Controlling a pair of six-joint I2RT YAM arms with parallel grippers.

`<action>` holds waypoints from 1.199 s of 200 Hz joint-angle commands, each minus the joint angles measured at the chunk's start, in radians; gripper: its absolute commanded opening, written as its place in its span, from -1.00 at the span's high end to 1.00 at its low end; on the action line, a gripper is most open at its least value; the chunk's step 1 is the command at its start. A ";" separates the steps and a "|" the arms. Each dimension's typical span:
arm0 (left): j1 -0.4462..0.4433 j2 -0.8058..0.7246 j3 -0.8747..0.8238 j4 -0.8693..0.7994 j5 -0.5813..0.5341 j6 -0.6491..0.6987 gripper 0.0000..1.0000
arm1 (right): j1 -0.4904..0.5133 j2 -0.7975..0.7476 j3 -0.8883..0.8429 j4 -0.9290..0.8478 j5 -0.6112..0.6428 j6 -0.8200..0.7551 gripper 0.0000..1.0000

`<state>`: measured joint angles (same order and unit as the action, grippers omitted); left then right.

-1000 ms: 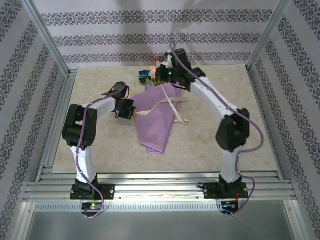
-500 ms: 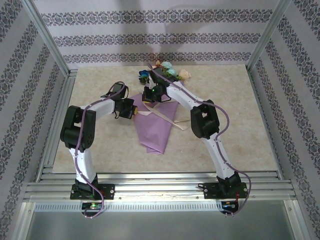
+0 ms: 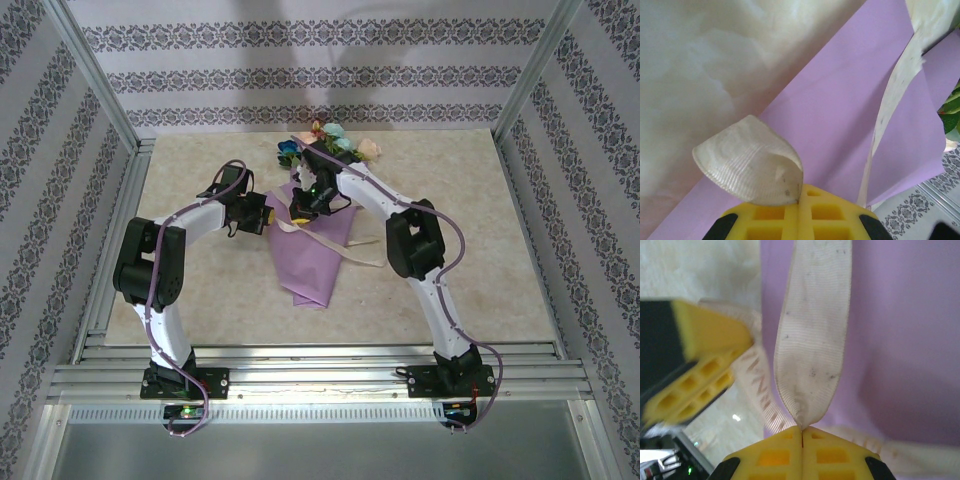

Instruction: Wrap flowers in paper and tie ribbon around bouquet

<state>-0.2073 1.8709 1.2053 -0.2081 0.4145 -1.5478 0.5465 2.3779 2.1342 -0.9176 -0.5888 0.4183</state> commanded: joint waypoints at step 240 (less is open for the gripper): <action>-0.003 0.012 0.001 0.067 0.012 0.123 1.00 | -0.049 0.226 0.451 -0.415 0.016 -0.249 1.00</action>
<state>-0.2081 1.8709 1.1885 -0.1635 0.4183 -1.4677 0.4850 2.5706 2.5465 -1.3315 -0.6098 0.1646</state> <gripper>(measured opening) 0.046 0.056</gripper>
